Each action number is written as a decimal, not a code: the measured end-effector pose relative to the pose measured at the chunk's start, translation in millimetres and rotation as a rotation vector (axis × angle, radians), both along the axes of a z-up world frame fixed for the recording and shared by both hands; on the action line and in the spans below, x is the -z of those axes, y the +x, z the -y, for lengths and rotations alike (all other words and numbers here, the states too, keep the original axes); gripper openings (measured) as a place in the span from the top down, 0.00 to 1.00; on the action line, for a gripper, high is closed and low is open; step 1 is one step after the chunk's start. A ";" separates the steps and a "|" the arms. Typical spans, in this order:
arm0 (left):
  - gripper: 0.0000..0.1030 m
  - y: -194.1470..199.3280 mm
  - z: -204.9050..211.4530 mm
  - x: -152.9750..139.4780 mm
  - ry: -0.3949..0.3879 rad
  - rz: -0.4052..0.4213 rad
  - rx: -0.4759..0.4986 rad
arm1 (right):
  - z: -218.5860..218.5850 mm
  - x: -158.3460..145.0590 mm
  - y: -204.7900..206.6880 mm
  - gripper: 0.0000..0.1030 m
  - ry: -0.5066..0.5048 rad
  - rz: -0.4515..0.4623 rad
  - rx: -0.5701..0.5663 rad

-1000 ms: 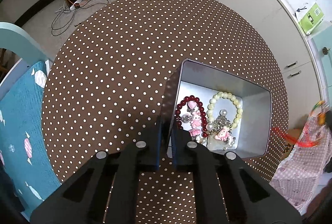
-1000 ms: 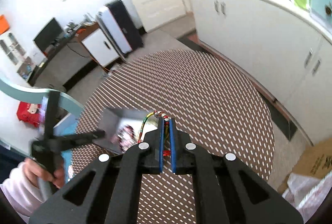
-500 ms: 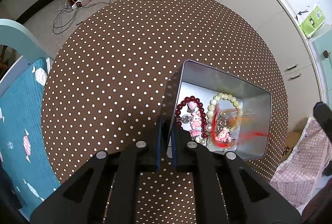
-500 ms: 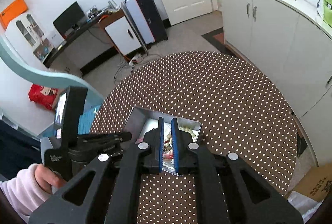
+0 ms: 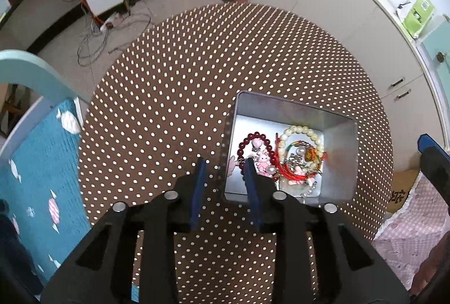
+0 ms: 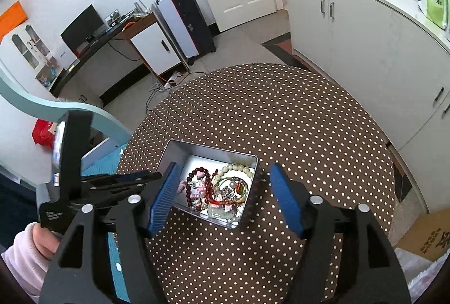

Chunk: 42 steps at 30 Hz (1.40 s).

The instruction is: Organize jewelry

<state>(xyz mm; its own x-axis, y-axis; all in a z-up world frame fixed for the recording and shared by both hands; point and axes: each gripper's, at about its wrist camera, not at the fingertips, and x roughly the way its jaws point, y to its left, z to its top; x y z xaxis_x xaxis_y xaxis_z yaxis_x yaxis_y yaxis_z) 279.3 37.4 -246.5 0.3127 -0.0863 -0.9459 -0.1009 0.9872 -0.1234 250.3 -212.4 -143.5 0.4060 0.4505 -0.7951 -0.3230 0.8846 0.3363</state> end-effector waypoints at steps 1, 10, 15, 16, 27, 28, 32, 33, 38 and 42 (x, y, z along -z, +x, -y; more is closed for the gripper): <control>0.69 -2.3 1.4 -4.1 0.007 0.007 0.007 | 1.3 -1.0 -2.7 0.34 0.001 0.002 0.005; 0.43 -42.2 18.9 -58.2 0.072 0.130 0.094 | 10.5 -22.4 -29.3 0.11 -0.018 0.039 0.102; 0.40 -68.7 25.3 -94.4 0.086 0.204 0.123 | 12.5 -44.4 -56.3 0.08 -0.040 0.104 0.147; 0.39 -72.7 25.2 -100.2 0.087 0.217 0.126 | 13.4 -46.8 -59.6 0.07 -0.038 0.114 0.154; 0.32 -128.3 20.2 -170.7 0.081 0.375 0.134 | 6.3 -105.3 -118.8 0.07 -0.025 0.295 0.211; 0.32 -131.6 19.7 -174.1 0.082 0.385 0.134 | 5.3 -109.2 -121.6 0.07 -0.029 0.309 0.214; 0.32 -144.1 17.5 -189.6 0.077 0.423 0.132 | 1.5 -121.5 -132.9 0.07 -0.040 0.359 0.220; 0.32 -146.6 16.4 -192.6 0.074 0.430 0.128 | 0.4 -123.8 -133.9 0.07 -0.042 0.366 0.223; 0.32 -155.7 14.2 -206.5 0.067 0.468 0.126 | -3.3 -128.2 -137.9 0.07 -0.046 0.390 0.224; 0.29 -159.0 14.1 -213.7 0.062 0.489 0.128 | -4.5 -127.8 -139.3 0.07 -0.043 0.401 0.223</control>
<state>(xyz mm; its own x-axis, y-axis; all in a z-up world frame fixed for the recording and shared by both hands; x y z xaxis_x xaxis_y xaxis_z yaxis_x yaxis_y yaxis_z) 120.3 23.2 -32.8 0.7106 -0.1010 -0.6963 0.0760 0.9949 -0.0668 111.0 -208.0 -15.7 0.7686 0.2872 -0.5716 -0.2205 0.9577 0.1847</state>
